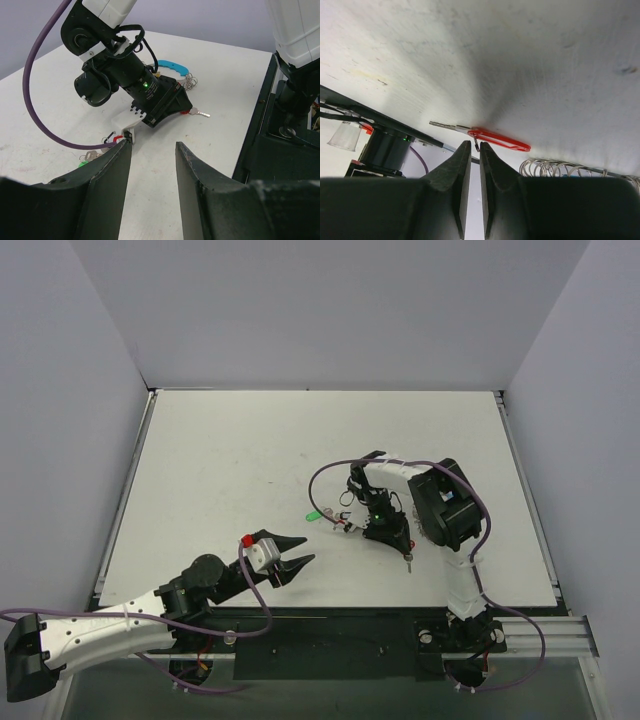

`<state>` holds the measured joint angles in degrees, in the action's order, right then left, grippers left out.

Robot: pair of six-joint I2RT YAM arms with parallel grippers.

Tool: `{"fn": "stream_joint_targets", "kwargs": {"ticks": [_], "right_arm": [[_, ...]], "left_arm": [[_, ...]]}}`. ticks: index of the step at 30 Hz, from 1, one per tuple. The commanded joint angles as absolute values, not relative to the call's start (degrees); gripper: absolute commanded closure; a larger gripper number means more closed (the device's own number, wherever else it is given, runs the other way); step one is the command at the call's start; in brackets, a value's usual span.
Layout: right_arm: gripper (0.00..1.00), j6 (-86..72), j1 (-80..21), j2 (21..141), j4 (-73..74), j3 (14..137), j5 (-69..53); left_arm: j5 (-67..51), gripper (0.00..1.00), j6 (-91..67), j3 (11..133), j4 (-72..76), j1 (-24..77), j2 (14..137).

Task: Put the keys on the keyring

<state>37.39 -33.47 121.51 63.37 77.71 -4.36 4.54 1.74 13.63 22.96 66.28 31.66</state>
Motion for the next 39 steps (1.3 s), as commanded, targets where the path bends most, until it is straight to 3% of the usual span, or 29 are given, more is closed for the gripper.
{"fn": "stream_joint_targets", "kwargs": {"ticks": [1, 7, 24, 29, 32, 39], "right_arm": [[0.88, 36.7, -33.8, 121.4, 66.2, 78.8, -4.5], [0.76, 36.9, -33.4, 119.5, 66.4, 79.1, -6.1], [0.72, 41.7, -23.9, 101.4, 67.0, 77.8, -18.4], [0.73, 46.7, -18.2, 91.1, 59.8, 69.7, -30.6], [0.67, 52.5, -12.2, 85.7, 54.3, 62.7, -39.5], [0.64, 57.7, -9.5, 84.8, 52.9, 57.8, -40.3]], "left_arm": [[5.2, 0.49, 1.8, 14.7, 24.7, 66.4, 31.7], [5.2, 0.49, 1.8, 14.7, 24.7, 66.4, 32.0], [5.3, 0.49, 2.1, 16.2, 23.7, 66.4, 32.8], [6.0, 0.47, 2.0, 16.2, 24.3, 66.4, 32.5], [6.3, 0.44, 2.1, 16.2, 24.5, 66.3, 32.5], [6.2, 0.43, 2.1, 15.7, 24.9, 66.3, 32.5]]}}
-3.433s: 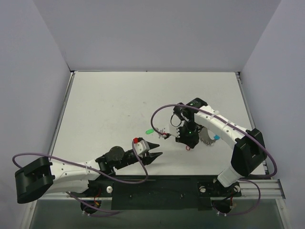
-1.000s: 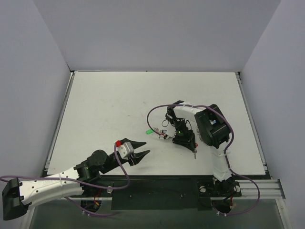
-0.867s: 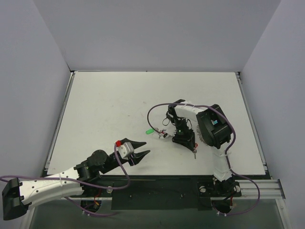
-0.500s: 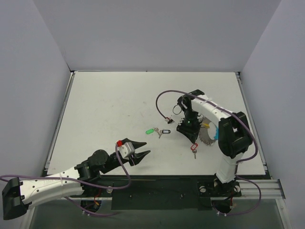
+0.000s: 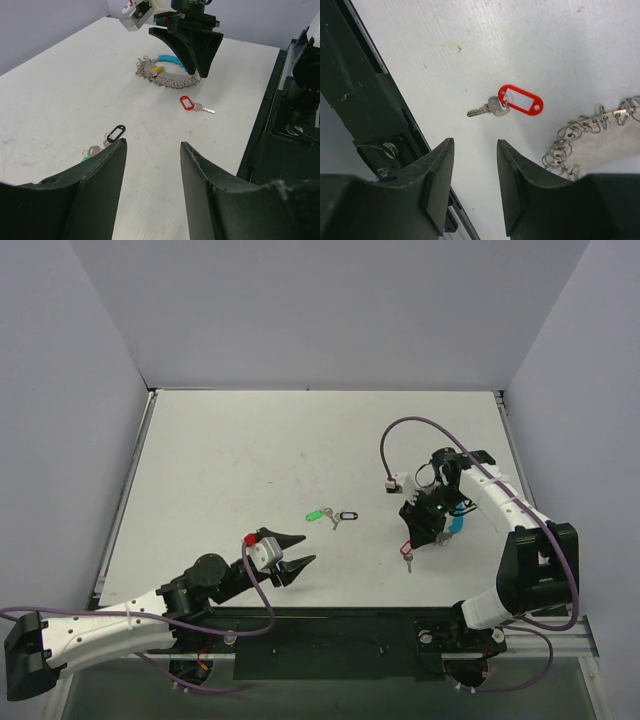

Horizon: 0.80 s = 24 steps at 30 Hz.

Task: Put the keys on the keyring

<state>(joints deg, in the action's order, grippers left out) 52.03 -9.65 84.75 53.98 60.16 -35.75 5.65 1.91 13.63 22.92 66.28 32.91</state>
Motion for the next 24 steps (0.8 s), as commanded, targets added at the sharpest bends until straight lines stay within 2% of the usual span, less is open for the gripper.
{"fn": "stream_joint_targets", "kwargs": {"ticks": [1, 7, 12, 15, 16, 21, 23, 24], "right_arm": [[0.64, 57.3, -9.3, 84.9, 52.2, 57.4, -40.0], [0.64, 51.5, -6.9, 84.5, 51.2, 59.9, -42.6], [0.65, 46.6, -3.6, 82.2, 49.5, 60.7, -45.2], [0.66, 45.0, -0.9, 79.2, 47.1, 60.0, -46.5], [0.65, 44.1, -0.1, 78.1, 44.8, 59.3, -46.1], [0.63, 35.0, 4.5, 70.6, 33.3, 55.2, -42.0], [0.57, 31.9, 5.6, 69.4, 30.2, 54.4, -40.5], [0.47, 30.3, 6.0, 69.6, 30.1, 54.7, -40.3]], "left_arm": [[6.2, 0.43, 2.1, 15.6, 24.9, 66.3, 32.3], [8.3, 0.4, 0.4, 16.2, 23.3, 66.3, 30.4], [16.2, 0.2, -7.2, 21.1, 15.0, 65.7, 30.8], [16.5, 0.11, -12.9, 27.7, 5.4, 61.4, 32.3], [15.4, 0.1, -15.1, 29.1, 2.9, 57.4, 33.5], [-7.1, 0.08, -21.0, 39.5, -10.3, 36.6, 39.2], [-15.7, 0.08, -21.4, 42.1, -12.9, 28.1, 41.6], [-19.4, 0.08, -20.6, 43.8, -13.9, 24.0, 43.1]]}}
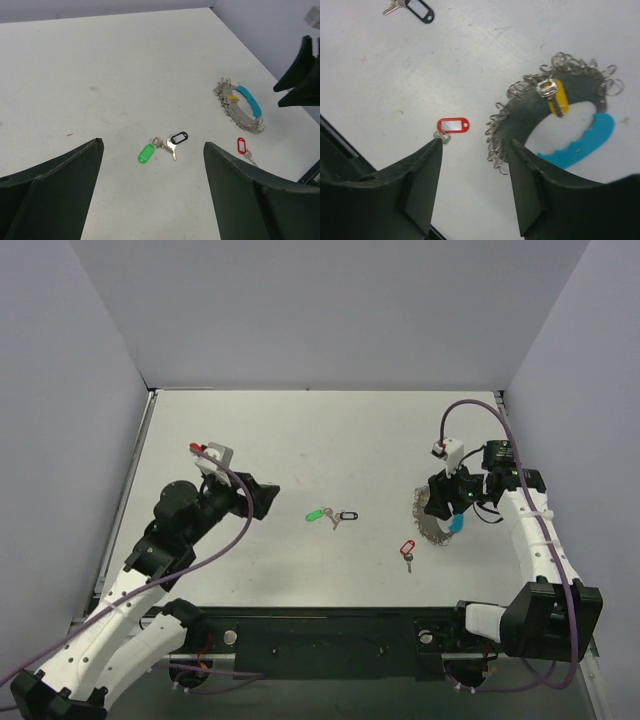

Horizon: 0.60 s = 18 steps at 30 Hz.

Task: Put the keys on the keyring

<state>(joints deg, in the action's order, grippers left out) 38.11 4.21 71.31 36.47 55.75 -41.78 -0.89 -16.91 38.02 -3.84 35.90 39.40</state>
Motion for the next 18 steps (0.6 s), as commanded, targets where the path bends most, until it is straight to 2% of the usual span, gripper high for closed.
{"fn": "stream_joint_targets", "kwargs": {"ticks": [1, 5, 9, 12, 13, 18], "right_arm": [[0.46, 29.5, 6.5, 70.7, 30.5, 55.2, -40.4], [0.51, 28.6, 6.9, 77.8, 39.9, 61.2, -40.5], [0.56, 27.9, 6.2, 80.1, 40.1, 61.4, -36.2], [0.57, 28.0, 3.7, 81.4, 40.5, 61.7, -30.7], [0.61, 27.8, 3.1, 81.8, 40.6, 62.1, -28.1], [0.65, 26.5, 0.4, 86.8, 40.7, 64.1, -24.2]], "left_arm": [[-19.9, 0.08, -19.3, 44.6, -16.7, 22.5, 43.7], [-14.7, 0.08, -13.6, 45.4, -20.2, 21.4, 44.4], [-13.5, 0.08, -13.3, 37.7, -14.5, 21.4, 40.3], [-12.6, 0.08, -12.1, 38.1, -13.8, 21.1, 39.6], [-12.4, 0.08, -11.9, 37.9, -13.6, 20.8, 39.6], [-12.4, 0.09, -11.5, 37.7, -13.4, 20.0, 39.5]]}}
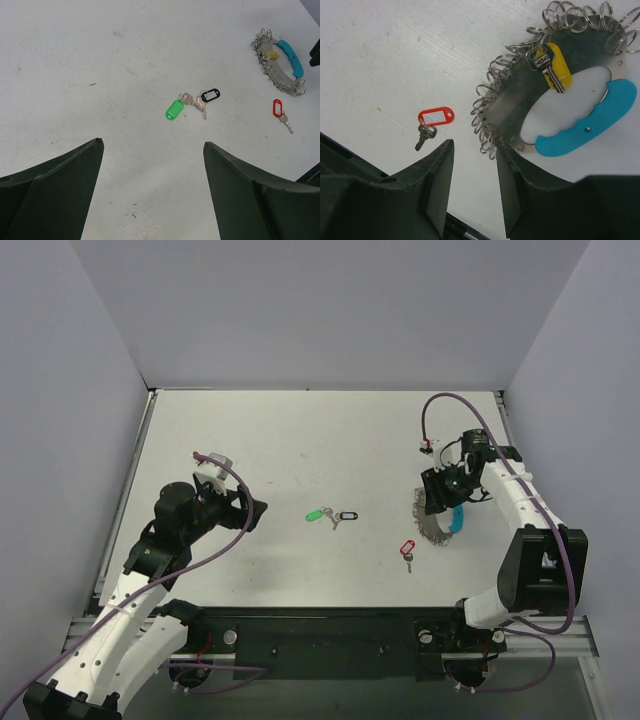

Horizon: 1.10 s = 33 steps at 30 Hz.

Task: Put the keys on the keyring

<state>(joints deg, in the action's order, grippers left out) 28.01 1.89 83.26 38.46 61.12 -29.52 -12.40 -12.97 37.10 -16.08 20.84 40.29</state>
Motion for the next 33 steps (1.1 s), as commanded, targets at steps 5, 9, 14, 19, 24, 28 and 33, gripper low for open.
{"fn": "stream_joint_targets", "kwargs": {"ticks": [5, 9, 14, 19, 24, 28, 33], "right_arm": [[0.64, 27.8, 0.4, 91.6, 42.1, 70.1, -23.1], [0.64, 36.2, 0.9, 99.0, 55.2, 81.2, -31.7], [0.64, 34.3, 0.4, 100.2, 49.5, 81.2, -23.5], [0.83, 22.8, 4.0, 105.2, 45.2, 84.6, -18.2], [0.83, 18.5, 4.0, 107.7, 40.8, 84.2, -12.4], [0.81, 17.2, 4.2, 110.1, 40.5, 87.0, -11.0], [0.76, 17.8, 3.6, 113.4, 42.0, 89.2, -14.8]], "left_arm": [[-12.6, 0.09, -11.4, 37.5, -13.2, 19.5, 39.4], [-12.6, 0.09, -11.3, 37.4, -12.9, 19.3, 39.6], [-12.7, 0.1, -11.3, 37.4, -12.7, 18.9, 40.1], [-13.2, 0.1, -11.3, 37.3, -12.5, 18.8, 40.3], [-13.4, 0.1, -11.2, 37.3, -12.5, 18.5, 40.5], [-13.5, 0.11, -11.3, 37.2, -12.3, 18.5, 40.6], [-13.6, 0.11, -11.3, 37.2, -12.4, 18.4, 40.8]]}}
